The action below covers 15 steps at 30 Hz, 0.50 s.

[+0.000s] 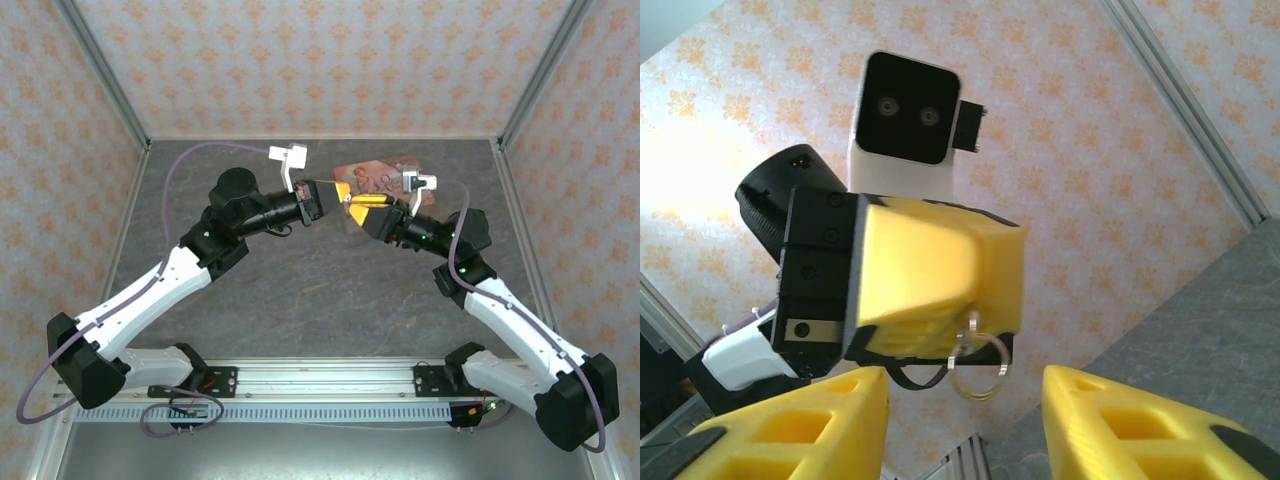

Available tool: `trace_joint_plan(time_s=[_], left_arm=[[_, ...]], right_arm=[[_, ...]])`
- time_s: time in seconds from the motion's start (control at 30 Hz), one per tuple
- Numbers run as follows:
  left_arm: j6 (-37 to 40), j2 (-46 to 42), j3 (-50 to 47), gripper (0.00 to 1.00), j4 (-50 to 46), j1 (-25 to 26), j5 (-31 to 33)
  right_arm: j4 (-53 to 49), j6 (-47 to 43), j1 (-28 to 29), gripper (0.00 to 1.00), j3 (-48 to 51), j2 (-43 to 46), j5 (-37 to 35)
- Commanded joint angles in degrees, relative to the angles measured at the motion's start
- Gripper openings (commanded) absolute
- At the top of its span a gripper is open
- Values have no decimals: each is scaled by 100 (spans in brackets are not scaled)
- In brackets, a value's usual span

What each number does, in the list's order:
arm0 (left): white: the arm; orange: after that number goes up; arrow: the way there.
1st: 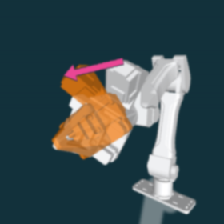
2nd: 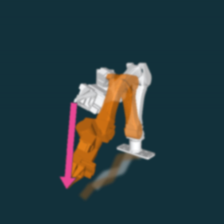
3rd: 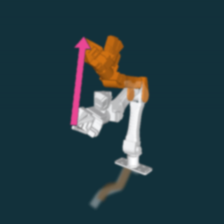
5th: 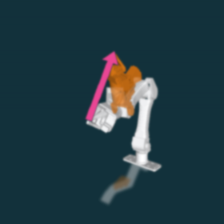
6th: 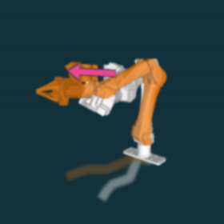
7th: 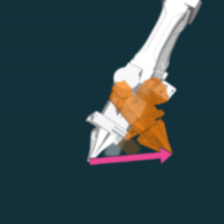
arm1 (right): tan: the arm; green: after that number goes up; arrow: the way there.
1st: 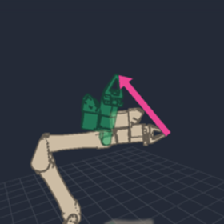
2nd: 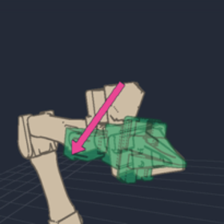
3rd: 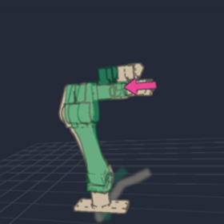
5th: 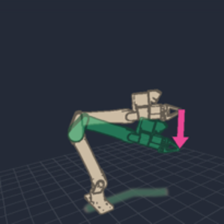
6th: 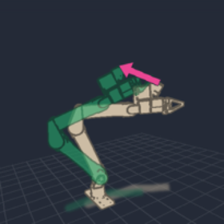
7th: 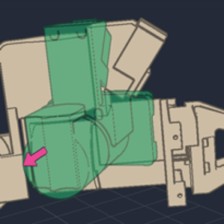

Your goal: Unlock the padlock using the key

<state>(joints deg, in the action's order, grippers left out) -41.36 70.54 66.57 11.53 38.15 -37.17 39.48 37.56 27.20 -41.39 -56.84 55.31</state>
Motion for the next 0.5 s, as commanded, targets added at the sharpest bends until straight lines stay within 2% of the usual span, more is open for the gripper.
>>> trace_joint_plan(time_s=[0.0, 0.47], left_arm=[[225, -147, 2, 0, 177, -1, -210], [234, -87, -3, 0, 183, 43, -273]], right_arm=[[352, 92, -12, 41, -277, -50, 50], [308, 102, 5, 29, -449, -227, 155]])
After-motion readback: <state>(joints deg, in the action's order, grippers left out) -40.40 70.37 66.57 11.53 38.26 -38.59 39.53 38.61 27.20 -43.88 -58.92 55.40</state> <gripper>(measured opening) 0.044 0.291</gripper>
